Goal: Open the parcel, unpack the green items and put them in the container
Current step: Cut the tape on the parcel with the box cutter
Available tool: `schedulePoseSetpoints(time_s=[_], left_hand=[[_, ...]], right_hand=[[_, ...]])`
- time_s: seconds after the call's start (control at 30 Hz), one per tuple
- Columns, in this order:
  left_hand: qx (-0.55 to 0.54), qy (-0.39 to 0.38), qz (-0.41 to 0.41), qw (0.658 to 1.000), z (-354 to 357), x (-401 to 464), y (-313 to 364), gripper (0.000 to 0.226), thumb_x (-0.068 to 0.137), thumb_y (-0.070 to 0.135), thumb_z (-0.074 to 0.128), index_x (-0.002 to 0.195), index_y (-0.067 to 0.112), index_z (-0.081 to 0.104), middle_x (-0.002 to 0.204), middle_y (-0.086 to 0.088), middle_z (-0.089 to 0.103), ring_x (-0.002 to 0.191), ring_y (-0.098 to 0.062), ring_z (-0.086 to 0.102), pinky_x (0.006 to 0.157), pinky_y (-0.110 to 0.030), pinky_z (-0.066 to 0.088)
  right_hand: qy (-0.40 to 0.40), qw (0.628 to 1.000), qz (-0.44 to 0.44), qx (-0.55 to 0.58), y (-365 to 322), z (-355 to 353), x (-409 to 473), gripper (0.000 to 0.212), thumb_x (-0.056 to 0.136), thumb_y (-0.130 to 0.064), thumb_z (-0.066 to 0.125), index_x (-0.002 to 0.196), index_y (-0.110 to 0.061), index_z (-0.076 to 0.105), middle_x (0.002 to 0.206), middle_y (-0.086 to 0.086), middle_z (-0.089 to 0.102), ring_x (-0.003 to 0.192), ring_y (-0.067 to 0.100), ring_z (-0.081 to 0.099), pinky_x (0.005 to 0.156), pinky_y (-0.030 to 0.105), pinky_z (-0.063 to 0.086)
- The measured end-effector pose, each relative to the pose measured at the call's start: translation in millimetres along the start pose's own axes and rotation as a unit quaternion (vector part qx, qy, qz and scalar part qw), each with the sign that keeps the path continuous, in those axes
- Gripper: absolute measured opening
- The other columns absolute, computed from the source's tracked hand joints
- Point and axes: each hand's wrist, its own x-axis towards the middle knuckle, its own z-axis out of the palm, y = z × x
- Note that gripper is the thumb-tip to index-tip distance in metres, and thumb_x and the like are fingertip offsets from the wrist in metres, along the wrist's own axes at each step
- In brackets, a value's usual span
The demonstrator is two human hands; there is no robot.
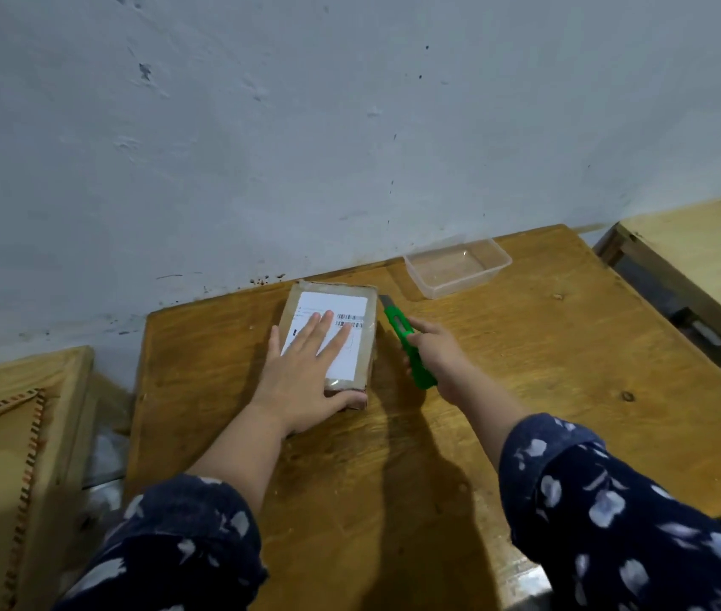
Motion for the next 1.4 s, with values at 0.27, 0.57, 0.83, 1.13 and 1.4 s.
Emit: schedulePoseSetpoints(time_s=[0.27,0.57,0.83,1.13,1.4], left_hand=[[-0.002,0.013,-0.035,0.999,1,1,16,0.1,0.068,0.089,0.01,0.151,0.035,-0.01,0.16,0.007,-0.016,0.147,-0.014,-0.016,0.113,-0.054,-0.013],[0.0,0.027,-0.057,0.998,2,-8,27,0.094,0.074,0.085,0.009,0.151,0.033,-0.006,0.161,0.007,-0.012,0.148,-0.016,-0.013,0.113,-0.054,-0.011],[-0.003,0.04,-0.065,0.997,6,-6,27,0.095,0.074,0.086,0.011,0.151,0.035,-0.005,0.161,0.008,-0.01,0.148,-0.015,-0.011,0.111,-0.051,-0.014],[-0.09,0.064,-0.179,0.978,-9,14,33,0.096,0.073,0.086,0.028,0.151,0.031,0.012,0.162,0.002,0.001,0.148,-0.021,-0.007,0.116,-0.056,0.0],[-0.115,-0.024,-0.29,0.95,-13,40,38,0.124,0.06,0.096,0.03,0.151,0.023,-0.011,0.158,-0.013,-0.022,0.143,-0.036,-0.023,0.114,-0.062,-0.004]], right_hand=[[0.01,0.999,-0.047,-0.005,7,-5,-10,0.045,0.096,-0.011,0.044,0.137,-0.03,0.048,0.098,0.007,0.063,0.064,0.015,0.051,0.056,0.027,0.045],[0.016,0.998,-0.065,-0.023,9,-5,-14,0.048,0.093,-0.008,0.045,0.134,-0.032,0.05,0.089,0.002,0.063,0.06,0.015,0.05,0.054,0.029,0.043],[0.011,0.995,-0.087,-0.044,9,-8,-21,0.047,0.094,-0.011,0.046,0.135,-0.032,0.049,0.089,0.001,0.062,0.054,0.013,0.049,0.047,0.025,0.041],[0.007,0.996,-0.078,-0.049,4,-5,-11,0.046,0.093,-0.012,0.046,0.134,-0.033,0.05,0.085,0.001,0.064,0.059,0.013,0.051,0.053,0.027,0.042],[0.003,0.996,-0.084,-0.044,4,-7,-6,0.046,0.094,-0.011,0.045,0.135,-0.031,0.05,0.081,0.002,0.063,0.054,0.013,0.048,0.047,0.025,0.04]])
